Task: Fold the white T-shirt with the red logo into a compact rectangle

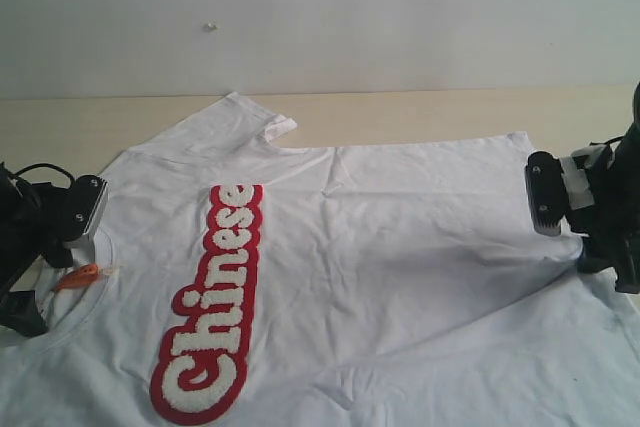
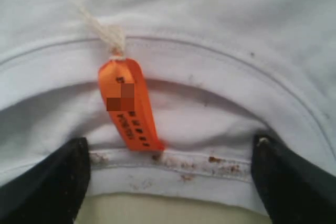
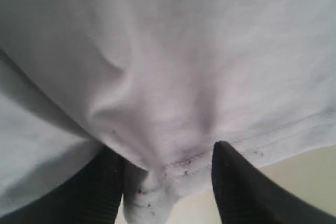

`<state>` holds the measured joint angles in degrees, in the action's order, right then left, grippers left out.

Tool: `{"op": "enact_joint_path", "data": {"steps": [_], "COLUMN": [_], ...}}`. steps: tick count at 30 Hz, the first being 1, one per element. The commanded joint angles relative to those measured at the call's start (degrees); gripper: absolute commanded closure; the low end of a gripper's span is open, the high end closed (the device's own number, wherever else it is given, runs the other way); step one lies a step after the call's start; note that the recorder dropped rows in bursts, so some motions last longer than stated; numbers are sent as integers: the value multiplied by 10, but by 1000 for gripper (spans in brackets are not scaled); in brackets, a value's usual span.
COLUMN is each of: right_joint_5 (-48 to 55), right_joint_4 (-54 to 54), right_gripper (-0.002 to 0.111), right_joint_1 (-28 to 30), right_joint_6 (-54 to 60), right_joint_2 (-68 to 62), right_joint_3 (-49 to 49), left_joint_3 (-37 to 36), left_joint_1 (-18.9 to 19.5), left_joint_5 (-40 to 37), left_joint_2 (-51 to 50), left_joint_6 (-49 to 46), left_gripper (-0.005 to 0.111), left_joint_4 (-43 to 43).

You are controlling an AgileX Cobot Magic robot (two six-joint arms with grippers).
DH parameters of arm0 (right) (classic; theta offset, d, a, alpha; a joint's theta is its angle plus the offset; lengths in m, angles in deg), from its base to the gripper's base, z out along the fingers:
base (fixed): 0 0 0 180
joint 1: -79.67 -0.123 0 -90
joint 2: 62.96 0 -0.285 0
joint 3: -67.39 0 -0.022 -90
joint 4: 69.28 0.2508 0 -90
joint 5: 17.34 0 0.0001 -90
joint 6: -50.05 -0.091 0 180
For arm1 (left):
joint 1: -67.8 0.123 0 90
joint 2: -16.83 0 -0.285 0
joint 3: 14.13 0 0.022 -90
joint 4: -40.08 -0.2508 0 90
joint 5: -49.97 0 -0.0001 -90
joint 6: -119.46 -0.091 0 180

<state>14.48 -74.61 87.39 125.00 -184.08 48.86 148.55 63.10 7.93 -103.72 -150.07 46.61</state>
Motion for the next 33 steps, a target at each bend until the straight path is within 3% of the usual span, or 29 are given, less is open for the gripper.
{"op": "enact_joint_path", "data": {"steps": [1, 7, 16, 20, 24, 33], "right_joint_5": [77, -7, 54, 73, 101, 70], "right_joint_4": [59, 50, 9, 9, 9, 24], "right_gripper": [45, 25, 25, 29, 47, 47], "right_joint_1": [0, 0, 0, 0, 0, 0], "right_joint_6": [-7, 8, 119, 116, 84, 98], "right_joint_2": [-27, -25, -35, -66, -99, -141], "right_joint_3": [-28, -29, -29, -29, -4, -3], "left_joint_3": [-12, -12, -12, -12, -12, -12], "left_joint_1": [1, 1, 1, 1, 1, 1], "left_joint_5": [67, 63, 61, 58, 58, 48], "left_joint_2": [-29, -29, -29, -29, -29, -29], "left_joint_6": [-4, -4, -3, -3, -3, -3], "left_gripper": [26, 26, 26, 26, 26, 26], "left_joint_4": [3, 3, 3, 4, 4, 13]}}
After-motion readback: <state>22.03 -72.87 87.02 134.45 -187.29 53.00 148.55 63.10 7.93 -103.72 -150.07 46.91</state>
